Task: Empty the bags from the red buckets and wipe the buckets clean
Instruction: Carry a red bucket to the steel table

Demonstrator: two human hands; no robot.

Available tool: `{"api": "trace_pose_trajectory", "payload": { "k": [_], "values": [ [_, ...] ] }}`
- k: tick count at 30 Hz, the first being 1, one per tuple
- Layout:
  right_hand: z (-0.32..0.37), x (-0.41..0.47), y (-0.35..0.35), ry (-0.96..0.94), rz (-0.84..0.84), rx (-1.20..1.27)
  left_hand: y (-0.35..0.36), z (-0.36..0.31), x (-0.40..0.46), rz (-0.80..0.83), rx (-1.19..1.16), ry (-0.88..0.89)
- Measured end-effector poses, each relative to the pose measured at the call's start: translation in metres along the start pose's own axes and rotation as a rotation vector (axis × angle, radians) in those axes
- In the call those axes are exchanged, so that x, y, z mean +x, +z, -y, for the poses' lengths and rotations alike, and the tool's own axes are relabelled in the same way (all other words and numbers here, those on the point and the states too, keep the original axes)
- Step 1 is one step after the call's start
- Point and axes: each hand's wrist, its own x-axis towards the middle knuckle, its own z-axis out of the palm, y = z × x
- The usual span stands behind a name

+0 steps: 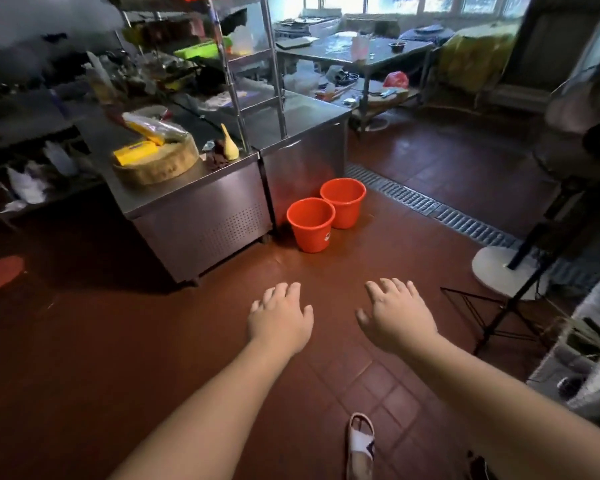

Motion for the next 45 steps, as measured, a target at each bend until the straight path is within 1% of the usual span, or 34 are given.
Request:
{"api": "trace_pose_trajectory", "payload": {
  "k": [4,9,17,22,27,33,37,41,45],
  "values": [
    [-0.029,0.097,0.009,0.014,0.004,0.001,-0.003,-0.018,0.094,-0.011,0.021,0.021],
    [-0.058,0.214,-0.005,0.0,0.012,-0.025,-0.028,-0.037,0.204,-0.066,0.026,0.019],
    [-0.1,0.382,-0.02,0.055,0.056,-0.043,-0.037,-0.052,0.381,-0.059,0.028,0.044],
    [-0.133,0.487,-0.014,0.154,0.037,-0.054,-0.032,-0.065,0.518,-0.055,0.019,0.135],
    [-0.169,0.575,-0.022,0.312,0.014,-0.046,-0.038,-0.094,0.652,0.002,0.02,0.26],
    [-0.226,0.651,-0.016,0.519,0.034,0.009,-0.041,-0.157,0.778,0.05,0.042,0.437],
    [-0.281,0.7,-0.004,0.619,0.058,0.049,-0.029,-0.215,0.849,0.084,0.061,0.534],
    [-0.352,0.765,0.006,0.646,0.062,0.068,-0.017,-0.283,0.922,0.081,0.082,0.567],
    [-0.425,0.833,-0.004,0.627,0.079,0.083,-0.017,-0.343,0.986,0.086,0.106,0.545]
  ]
}}
